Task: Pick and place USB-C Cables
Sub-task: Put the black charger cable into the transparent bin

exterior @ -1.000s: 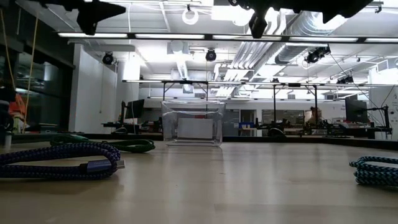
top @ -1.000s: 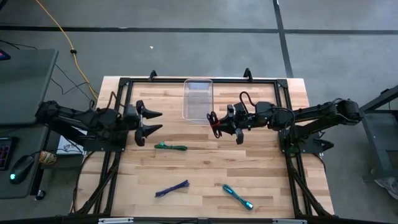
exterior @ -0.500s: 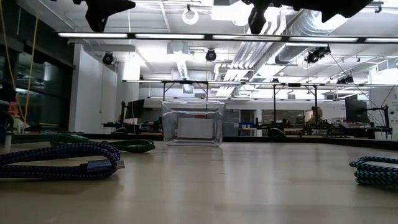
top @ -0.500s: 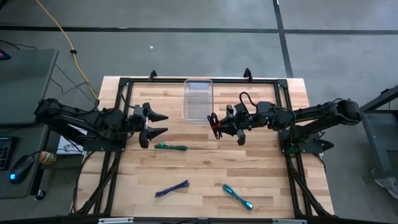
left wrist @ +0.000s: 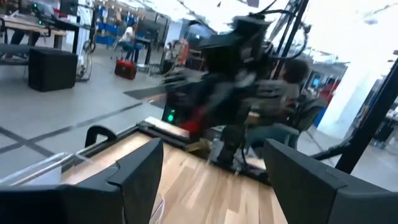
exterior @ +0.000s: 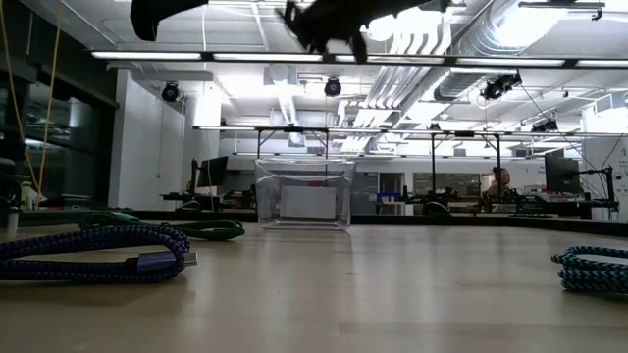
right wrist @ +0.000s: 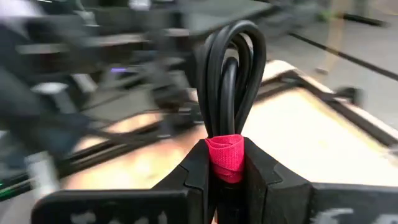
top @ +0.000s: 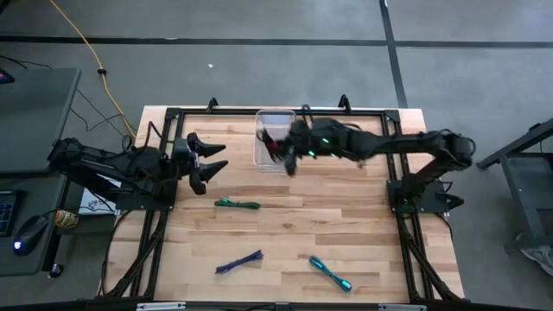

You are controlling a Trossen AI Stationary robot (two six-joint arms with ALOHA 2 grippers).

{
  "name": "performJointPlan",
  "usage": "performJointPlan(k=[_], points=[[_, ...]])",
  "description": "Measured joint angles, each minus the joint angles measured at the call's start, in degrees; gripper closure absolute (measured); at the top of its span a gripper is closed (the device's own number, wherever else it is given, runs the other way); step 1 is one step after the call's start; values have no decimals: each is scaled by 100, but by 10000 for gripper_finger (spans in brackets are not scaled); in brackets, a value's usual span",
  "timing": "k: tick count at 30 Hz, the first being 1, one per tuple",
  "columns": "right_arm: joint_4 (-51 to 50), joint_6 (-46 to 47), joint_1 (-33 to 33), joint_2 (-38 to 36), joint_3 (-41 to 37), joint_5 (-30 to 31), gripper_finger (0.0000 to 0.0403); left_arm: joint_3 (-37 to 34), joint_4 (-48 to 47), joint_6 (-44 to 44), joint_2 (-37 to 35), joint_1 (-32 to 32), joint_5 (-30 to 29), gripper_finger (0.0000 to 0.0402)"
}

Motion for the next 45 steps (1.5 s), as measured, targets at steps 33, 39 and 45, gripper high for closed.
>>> performJointPlan(k=[33, 39, 45], points=[[-4530, 2821, -1109, 4343, 3924, 859, 362, 0, 338, 756, -46, 3, -169, 145], [-4722, 2928, -1097, 4365, 3914, 817, 331, 0, 338, 756, -46, 3, -168, 145], [-4715, 2926, -1093, 4374, 3904, 499, 325, 0, 338, 756, -46, 3, -168, 145]])
